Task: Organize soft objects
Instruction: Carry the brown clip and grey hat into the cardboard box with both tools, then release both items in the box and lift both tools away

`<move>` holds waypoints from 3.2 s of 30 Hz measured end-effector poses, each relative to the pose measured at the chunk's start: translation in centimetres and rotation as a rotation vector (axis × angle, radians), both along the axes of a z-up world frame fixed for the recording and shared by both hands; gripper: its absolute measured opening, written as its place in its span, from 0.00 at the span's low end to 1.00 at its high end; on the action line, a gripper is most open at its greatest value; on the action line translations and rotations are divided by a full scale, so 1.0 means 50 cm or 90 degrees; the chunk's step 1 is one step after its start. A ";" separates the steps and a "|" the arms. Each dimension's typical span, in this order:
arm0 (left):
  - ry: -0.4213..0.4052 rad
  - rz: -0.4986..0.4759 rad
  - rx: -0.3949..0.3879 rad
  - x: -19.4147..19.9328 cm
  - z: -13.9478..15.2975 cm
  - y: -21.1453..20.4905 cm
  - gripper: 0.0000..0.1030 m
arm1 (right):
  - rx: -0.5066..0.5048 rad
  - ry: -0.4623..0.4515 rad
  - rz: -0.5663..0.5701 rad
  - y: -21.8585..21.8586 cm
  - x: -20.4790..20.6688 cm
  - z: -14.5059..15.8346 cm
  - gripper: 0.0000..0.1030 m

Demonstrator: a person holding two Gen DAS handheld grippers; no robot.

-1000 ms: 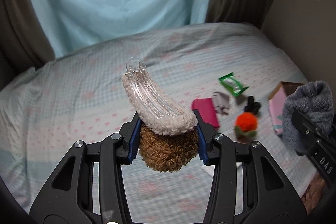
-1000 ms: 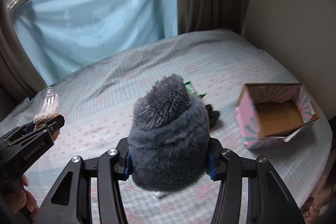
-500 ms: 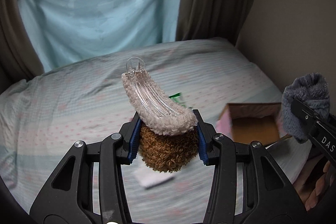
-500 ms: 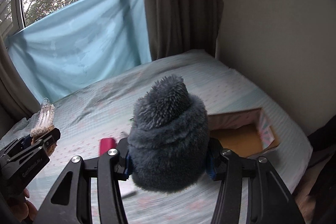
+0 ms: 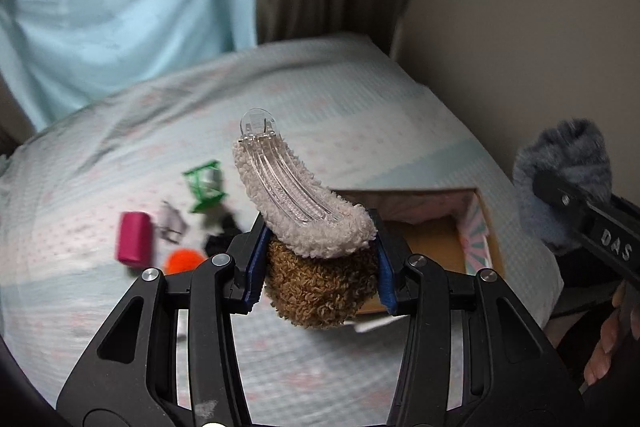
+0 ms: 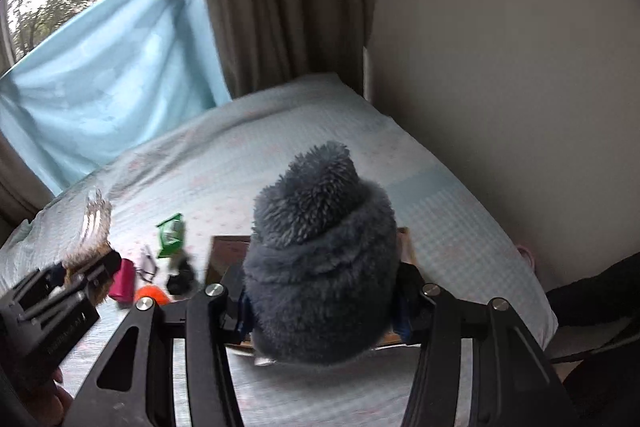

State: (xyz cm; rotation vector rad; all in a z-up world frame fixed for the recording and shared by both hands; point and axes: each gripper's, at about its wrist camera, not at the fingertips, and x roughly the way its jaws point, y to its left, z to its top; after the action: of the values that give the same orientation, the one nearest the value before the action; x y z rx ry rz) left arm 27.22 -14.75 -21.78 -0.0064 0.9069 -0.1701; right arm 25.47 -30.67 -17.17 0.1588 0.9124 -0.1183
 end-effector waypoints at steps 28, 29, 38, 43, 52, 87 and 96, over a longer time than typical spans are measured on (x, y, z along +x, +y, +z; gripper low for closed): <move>0.299 -0.142 0.093 0.167 -0.394 -0.206 0.40 | 0.158 0.353 0.012 -0.099 0.209 -0.407 0.49; 0.301 -0.145 0.096 0.169 -0.397 -0.201 0.40 | 0.161 0.357 0.015 -0.101 0.211 -0.410 0.49; 0.286 -0.205 0.136 0.169 -0.360 -0.207 1.00 | 0.149 0.324 0.026 -0.097 0.222 -0.390 0.99; 0.289 -0.201 0.141 0.162 -0.351 -0.189 1.00 | 0.128 0.307 0.048 -0.098 0.214 -0.371 0.99; 0.268 -0.178 0.119 0.136 -0.294 -0.162 1.00 | 0.120 0.281 0.039 -0.101 0.195 -0.312 0.99; -0.037 0.064 0.063 -0.195 0.187 0.102 1.00 | 0.021 -0.016 0.107 0.018 -0.097 0.181 1.00; -0.097 0.121 0.075 -0.303 0.230 0.219 1.00 | 0.034 -0.080 0.109 0.084 -0.184 0.211 1.00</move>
State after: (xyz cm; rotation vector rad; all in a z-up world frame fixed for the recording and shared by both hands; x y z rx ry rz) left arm 12.06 -3.79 -10.29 0.0297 0.7584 0.0588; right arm 16.29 -26.46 -6.60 0.1351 0.8003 0.0734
